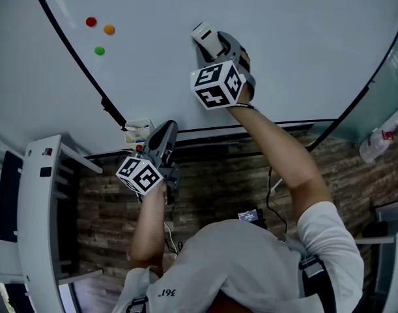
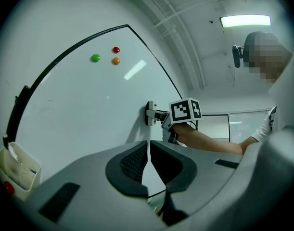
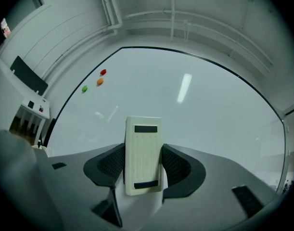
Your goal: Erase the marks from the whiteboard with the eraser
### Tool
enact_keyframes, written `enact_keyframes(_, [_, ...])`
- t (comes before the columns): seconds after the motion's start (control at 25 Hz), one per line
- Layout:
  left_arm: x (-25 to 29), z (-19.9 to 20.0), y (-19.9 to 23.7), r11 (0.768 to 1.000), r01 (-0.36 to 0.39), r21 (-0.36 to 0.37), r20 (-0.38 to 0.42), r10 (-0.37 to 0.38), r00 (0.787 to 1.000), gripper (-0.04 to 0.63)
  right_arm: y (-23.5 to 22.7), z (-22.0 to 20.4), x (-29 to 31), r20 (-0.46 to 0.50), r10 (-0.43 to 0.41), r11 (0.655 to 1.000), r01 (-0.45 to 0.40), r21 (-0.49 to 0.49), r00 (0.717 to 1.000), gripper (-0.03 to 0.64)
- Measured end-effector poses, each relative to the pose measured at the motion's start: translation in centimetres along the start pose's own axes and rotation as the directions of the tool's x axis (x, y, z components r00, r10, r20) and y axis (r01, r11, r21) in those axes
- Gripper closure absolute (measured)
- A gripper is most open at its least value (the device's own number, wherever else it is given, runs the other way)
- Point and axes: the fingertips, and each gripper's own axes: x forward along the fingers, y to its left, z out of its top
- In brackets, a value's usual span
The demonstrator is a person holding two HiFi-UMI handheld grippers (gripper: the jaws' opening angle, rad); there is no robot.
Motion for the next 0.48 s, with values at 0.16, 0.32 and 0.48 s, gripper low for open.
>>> enact_keyframes(0.16, [-0.8,0.1,0.7,1.000,-0.013,-0.005,0.008,0.014,1.000,0.581,3.4,0.7,0.6,0.008,0.045,0.999,-0.045,-0.007,0.999,0.364])
enact_keyframes(0.32, [-1.6,0.5,1.3,0.999,-0.045,-0.016,0.008,0.046,0.999,0.581,5.9,0.6,1.1,0.001,0.072,0.997,-0.072,-0.018,0.997,0.364])
enact_keyframes(0.48, [-2.1,0.7,2.1,0.999,-0.044,-0.009,0.010,0.044,0.999,0.581,7.3,0.1,1.9,-0.011,0.066,0.997,-0.066,-0.038,0.998,0.364])
